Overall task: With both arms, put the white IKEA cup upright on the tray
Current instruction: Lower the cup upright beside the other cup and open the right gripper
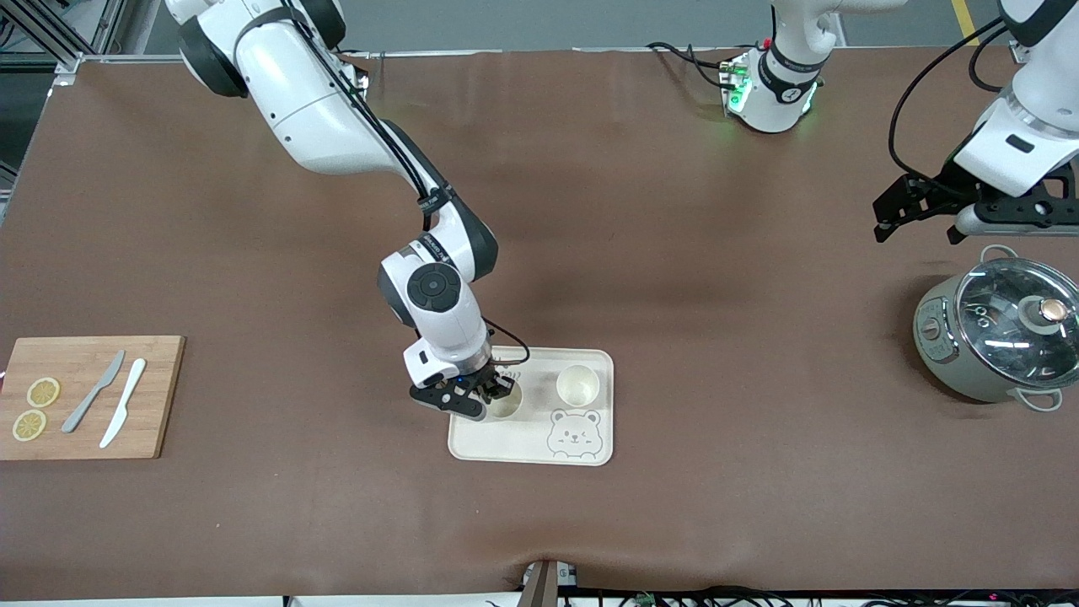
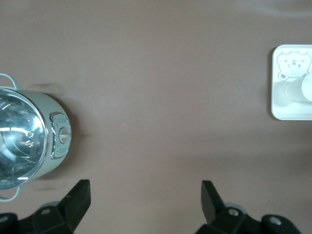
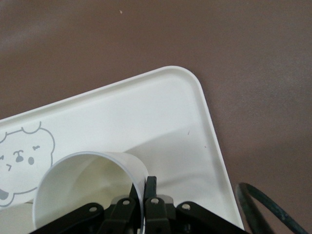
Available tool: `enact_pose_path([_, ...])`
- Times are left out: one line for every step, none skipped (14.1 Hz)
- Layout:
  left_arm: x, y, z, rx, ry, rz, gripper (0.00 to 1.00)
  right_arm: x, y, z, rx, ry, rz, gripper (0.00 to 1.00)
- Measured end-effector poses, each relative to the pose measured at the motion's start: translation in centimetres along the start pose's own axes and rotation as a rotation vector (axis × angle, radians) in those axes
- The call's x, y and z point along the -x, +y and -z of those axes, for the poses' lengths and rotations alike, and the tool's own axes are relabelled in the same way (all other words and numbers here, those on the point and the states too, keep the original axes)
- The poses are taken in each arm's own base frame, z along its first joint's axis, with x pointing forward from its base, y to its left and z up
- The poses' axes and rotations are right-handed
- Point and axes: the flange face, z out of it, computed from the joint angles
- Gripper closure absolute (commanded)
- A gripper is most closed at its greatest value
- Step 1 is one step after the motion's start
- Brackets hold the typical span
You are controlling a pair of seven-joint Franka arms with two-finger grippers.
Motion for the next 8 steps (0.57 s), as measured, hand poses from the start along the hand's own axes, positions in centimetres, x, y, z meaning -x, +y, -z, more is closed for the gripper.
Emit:
enact_pose_path([-0.1, 0.0, 0.6, 0.001, 0.012, 0.001, 0.0, 0.0, -0.1, 0.0, -0.004, 0.006, 0.003, 0.8])
enact_pose_path([-0.3, -0.1, 1.3, 0.001, 0.022, 0.001, 0.0, 0.0, -0.1, 0.0, -0.008, 0.011, 0.005, 0.75])
enact_pose_path([-0.4, -0.1, 2.0, 0.002, 0.028, 0.002, 0.0, 0.0, -0.1, 0.0, -0.01, 0.012, 0.005, 0.7])
enact_pose_path([-0.4, -0.2, 2.7, 0.002, 0.031, 0.004, 0.0, 0.0, -0.1, -0.1, -0.01, 0.013, 0.006, 0.7])
enact_pose_path([-0.5, -0.3, 3.3, 0.001, 0.028, 0.007, 0.0, 0.0, -0.1, -0.1, -0.01, 0.013, 0.006, 0.64])
enact_pose_path([-0.6, -0.6, 4.0, 0.0, 0.022, 0.011, 0.0, 0.0, -0.1, -0.1, -0.01, 0.013, 0.006, 0.56])
enact_pose_path([-0.7, -1.0, 4.7, -0.002, 0.014, 0.017, 0.0, 0.0, -0.1, -0.1, -0.01, 0.014, 0.006, 0.41])
enact_pose_path([-0.8, -1.3, 5.4, -0.003, 0.008, 0.017, 0.0, -0.1, -0.1, -0.1, -0.01, 0.014, 0.006, 0.27])
